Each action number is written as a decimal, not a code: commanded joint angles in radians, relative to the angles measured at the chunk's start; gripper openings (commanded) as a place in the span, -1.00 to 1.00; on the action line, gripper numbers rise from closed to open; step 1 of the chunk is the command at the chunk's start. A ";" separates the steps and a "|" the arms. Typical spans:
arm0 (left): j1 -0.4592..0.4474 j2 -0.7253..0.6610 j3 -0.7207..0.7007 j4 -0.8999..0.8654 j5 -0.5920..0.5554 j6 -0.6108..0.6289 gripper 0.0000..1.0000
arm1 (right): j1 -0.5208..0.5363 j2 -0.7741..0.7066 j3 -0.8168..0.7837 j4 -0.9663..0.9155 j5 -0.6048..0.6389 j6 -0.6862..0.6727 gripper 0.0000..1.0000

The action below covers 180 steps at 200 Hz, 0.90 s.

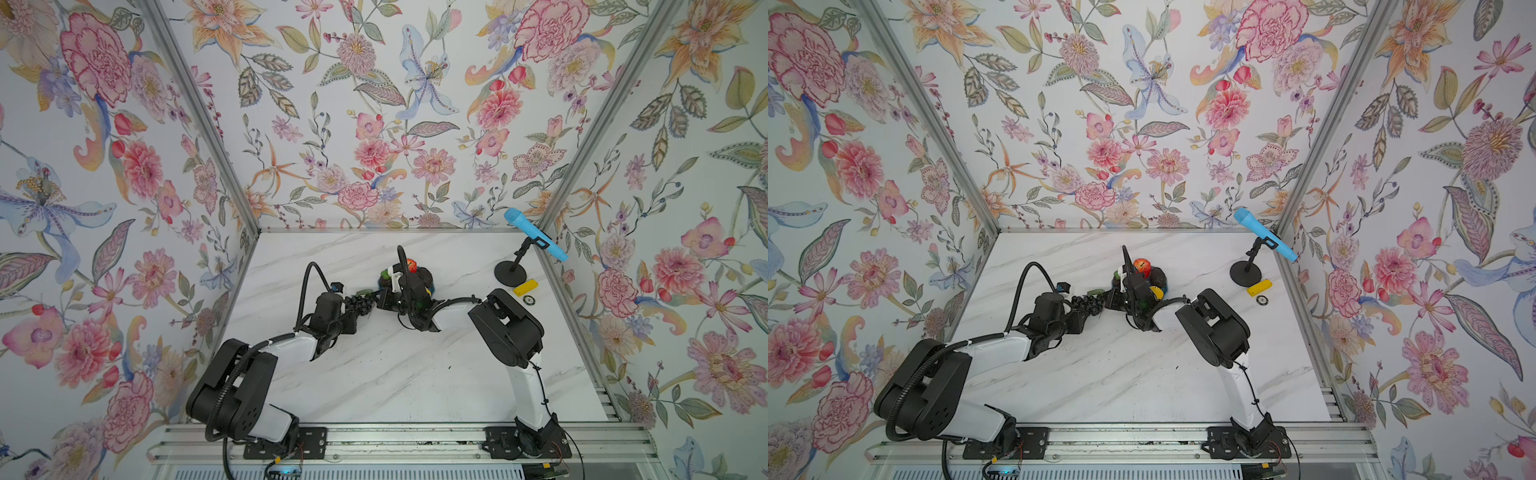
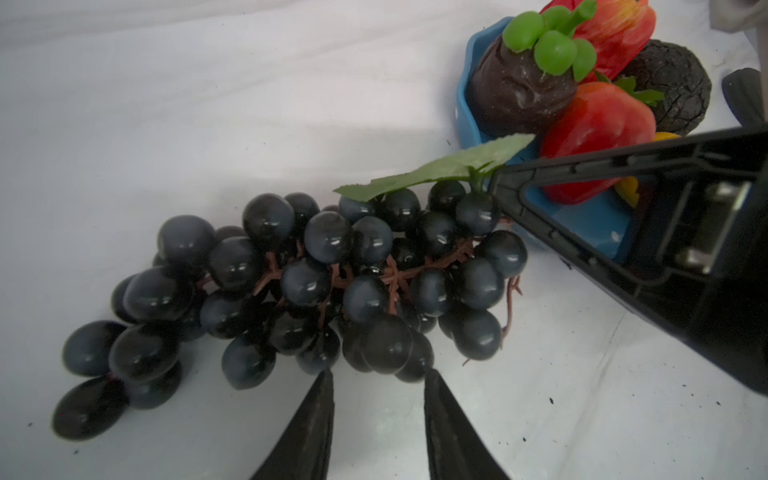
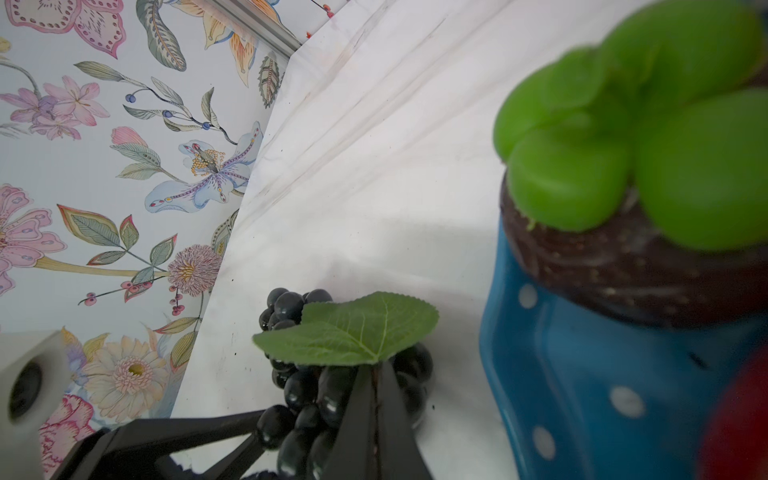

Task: Arrange fruit in a fruit bowl
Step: Pick up the fruits from the center of the table.

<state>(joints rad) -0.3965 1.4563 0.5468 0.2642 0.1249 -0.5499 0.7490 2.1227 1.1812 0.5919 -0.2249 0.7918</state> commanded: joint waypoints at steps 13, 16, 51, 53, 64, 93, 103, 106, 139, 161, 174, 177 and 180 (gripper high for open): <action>0.038 -0.131 -0.067 0.030 -0.069 -0.038 0.14 | 0.037 -0.144 -0.017 -0.062 0.093 -0.120 -1.00; 0.043 -0.144 -0.075 0.034 -0.074 -0.041 0.17 | 0.042 -0.155 -0.014 -0.073 0.100 -0.133 -1.00; 0.105 -0.302 -0.144 0.051 -0.116 -0.055 0.27 | 0.086 -0.237 0.020 -0.208 0.175 -0.250 -1.00; 0.107 -0.310 -0.147 0.051 -0.121 -0.054 0.28 | 0.087 -0.240 0.021 -0.212 0.177 -0.255 -1.00; 0.118 -0.359 -0.167 0.049 -0.143 -0.051 0.36 | 0.098 -0.260 0.034 -0.245 0.188 -0.279 -1.00; 0.149 -0.436 -0.203 0.050 -0.146 -0.025 0.42 | 0.121 -0.315 0.074 -0.337 0.223 -0.336 -1.00; 0.152 -0.444 -0.207 0.045 -0.153 -0.018 0.46 | 0.124 -0.340 0.077 -0.354 0.232 -0.346 -1.00; 0.153 -0.446 -0.209 0.045 -0.156 -0.018 0.46 | 0.125 -0.347 0.078 -0.359 0.235 -0.348 -1.00; 0.154 -0.437 -0.241 0.081 -0.148 -0.009 0.47 | 0.124 -0.428 0.095 -0.428 0.260 -0.382 -1.00; 0.154 -0.394 -0.255 0.120 -0.123 -0.005 0.48 | 0.121 -0.464 0.120 -0.478 0.271 -0.407 -1.00; 0.154 -0.362 -0.258 0.143 -0.103 0.000 0.48 | 0.116 -0.480 0.131 -0.494 0.269 -0.412 -1.00; 0.154 -0.355 -0.259 0.148 -0.099 0.001 0.48 | 0.113 -0.483 0.135 -0.499 0.269 -0.413 -1.00; 0.155 -0.349 -0.260 0.154 -0.094 0.001 0.48 | 0.111 -0.484 0.139 -0.504 0.268 -0.413 -1.00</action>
<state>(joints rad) -0.2512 1.0626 0.3092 0.3542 -0.0029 -0.5755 0.8700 1.6829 1.2701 0.1394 0.0196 0.4179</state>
